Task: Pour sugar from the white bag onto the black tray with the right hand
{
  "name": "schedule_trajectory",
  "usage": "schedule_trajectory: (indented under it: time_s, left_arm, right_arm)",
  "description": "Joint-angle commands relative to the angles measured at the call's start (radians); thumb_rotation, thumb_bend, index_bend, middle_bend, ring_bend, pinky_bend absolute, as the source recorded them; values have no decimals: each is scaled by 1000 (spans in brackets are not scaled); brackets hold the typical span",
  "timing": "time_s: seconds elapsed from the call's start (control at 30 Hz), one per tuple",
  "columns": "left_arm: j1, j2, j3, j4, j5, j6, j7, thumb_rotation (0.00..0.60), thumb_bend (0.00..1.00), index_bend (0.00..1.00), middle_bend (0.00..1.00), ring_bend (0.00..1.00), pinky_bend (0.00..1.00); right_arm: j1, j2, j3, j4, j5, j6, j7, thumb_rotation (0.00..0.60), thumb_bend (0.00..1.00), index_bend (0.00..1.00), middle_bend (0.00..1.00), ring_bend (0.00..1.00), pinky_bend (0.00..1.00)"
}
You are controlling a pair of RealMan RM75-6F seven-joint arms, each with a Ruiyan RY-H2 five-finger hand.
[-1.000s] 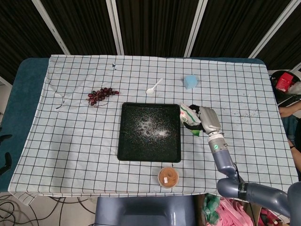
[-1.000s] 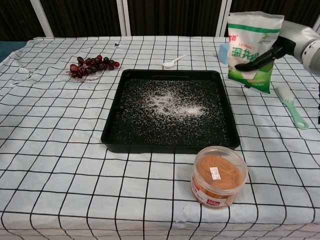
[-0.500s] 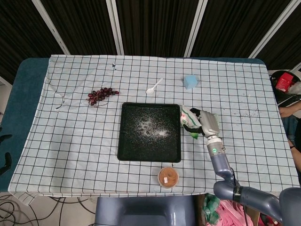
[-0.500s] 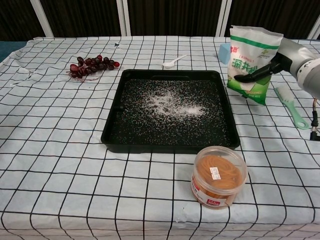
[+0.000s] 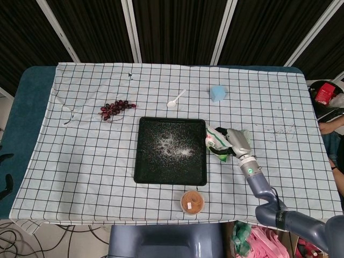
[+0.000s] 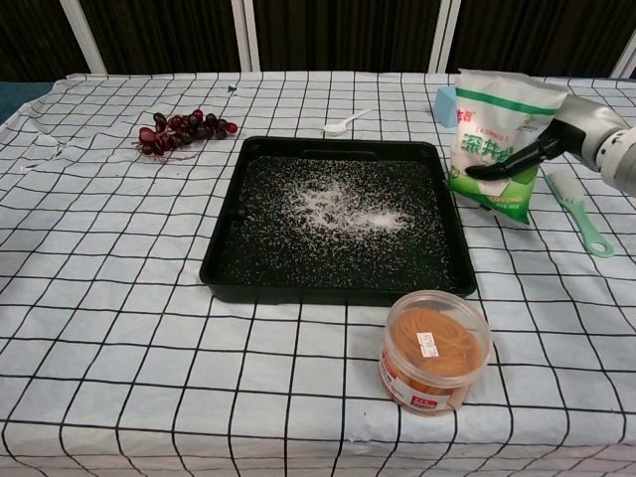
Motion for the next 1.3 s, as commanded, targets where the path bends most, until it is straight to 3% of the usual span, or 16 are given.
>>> schedule_trajectory:
  time_s: [0.03, 0.57, 0.8, 1.0, 1.3]
  left_arm:
    - [0, -1, 0, 0, 0, 1, 1, 600, 619, 221, 43, 0, 0]
    - [0, 1, -1, 1, -4, -3, 1, 600, 618, 221, 43, 0, 0]
    - [0, 1, 0, 0, -3, -2, 2, 600, 618, 219, 43, 0, 0]
    - [0, 0, 0, 0, -3, -2, 3, 600, 619, 219, 43, 0, 0]
    - [0, 0, 0, 0, -3, -3, 4, 600, 618, 219, 43, 0, 0]
  right_arm:
    - [-9, -20, -7, 35, -22, -6, 29, 600, 356, 565, 420, 529, 553]
    - [-25, -88, -3, 150, -98, 37, 102, 600, 353, 565, 407, 517, 545]
    - [-20, -68, -10, 132, -98, -10, 91, 600, 256, 477, 312, 379, 433]
    - [-17, -54, -4, 107, -96, -26, 84, 600, 212, 393, 221, 280, 395]
    - [-29, -24, -1, 69, -91, -36, 84, 600, 172, 324, 154, 243, 375]
